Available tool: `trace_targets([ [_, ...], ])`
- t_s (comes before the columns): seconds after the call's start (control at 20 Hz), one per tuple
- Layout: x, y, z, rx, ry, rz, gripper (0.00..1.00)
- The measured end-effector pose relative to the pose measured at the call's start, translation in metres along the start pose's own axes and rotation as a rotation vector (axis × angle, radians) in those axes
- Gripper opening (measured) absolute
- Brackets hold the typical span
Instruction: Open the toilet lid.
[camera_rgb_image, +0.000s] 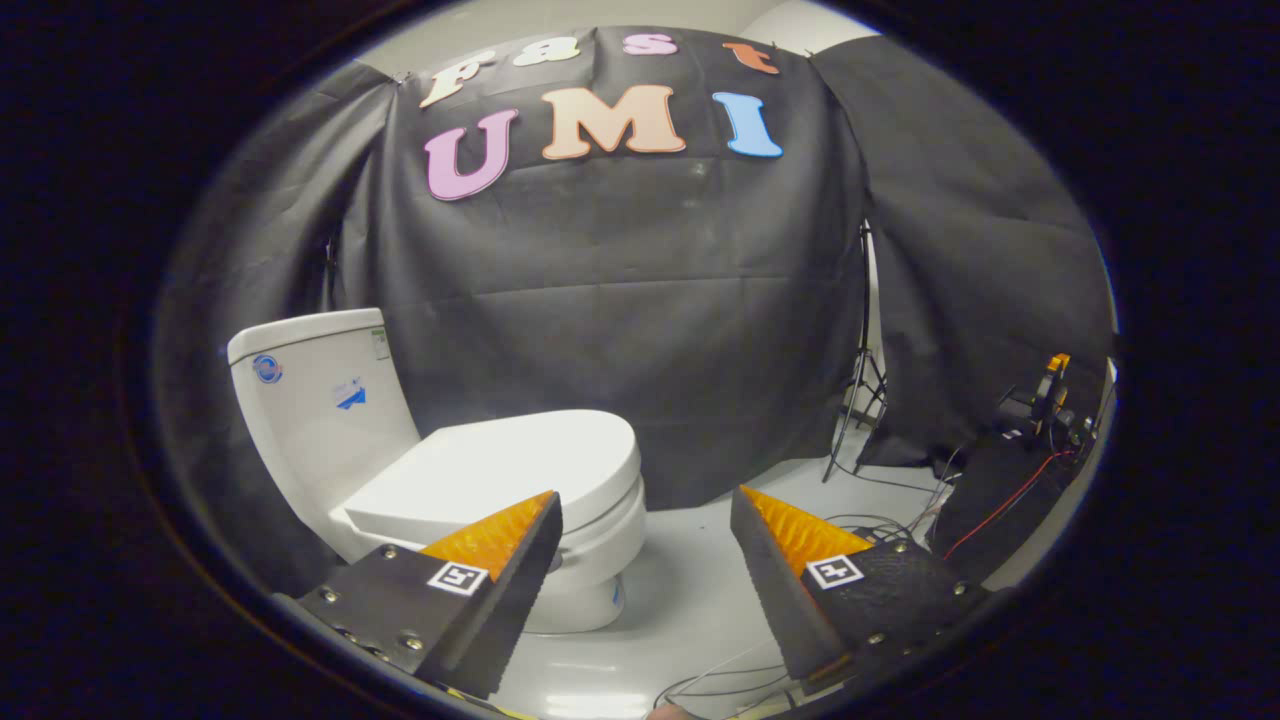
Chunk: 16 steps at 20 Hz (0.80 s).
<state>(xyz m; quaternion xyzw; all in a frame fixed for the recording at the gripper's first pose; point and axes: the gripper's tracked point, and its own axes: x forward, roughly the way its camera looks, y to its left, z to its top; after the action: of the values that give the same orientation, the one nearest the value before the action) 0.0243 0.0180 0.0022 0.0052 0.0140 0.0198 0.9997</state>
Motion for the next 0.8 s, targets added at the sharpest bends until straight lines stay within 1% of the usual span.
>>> trace_targets([
  [0.2,0.01,0.013,-0.012,-0.014,0.043,0.025,1.0],
  [0.45,0.024,0.048,-0.025,-0.056,0.082,0.088,1.0],
  [0.55,0.033,0.052,-0.035,-0.084,0.119,0.071,1.0],
  [0.65,0.039,0.06,-0.045,-0.067,0.164,0.075,1.0],
  [0.75,0.046,0.068,-0.06,-0.024,0.228,0.083,1.0],
  [0.8,0.049,0.069,-0.066,0.004,0.262,0.072,1.0],
])
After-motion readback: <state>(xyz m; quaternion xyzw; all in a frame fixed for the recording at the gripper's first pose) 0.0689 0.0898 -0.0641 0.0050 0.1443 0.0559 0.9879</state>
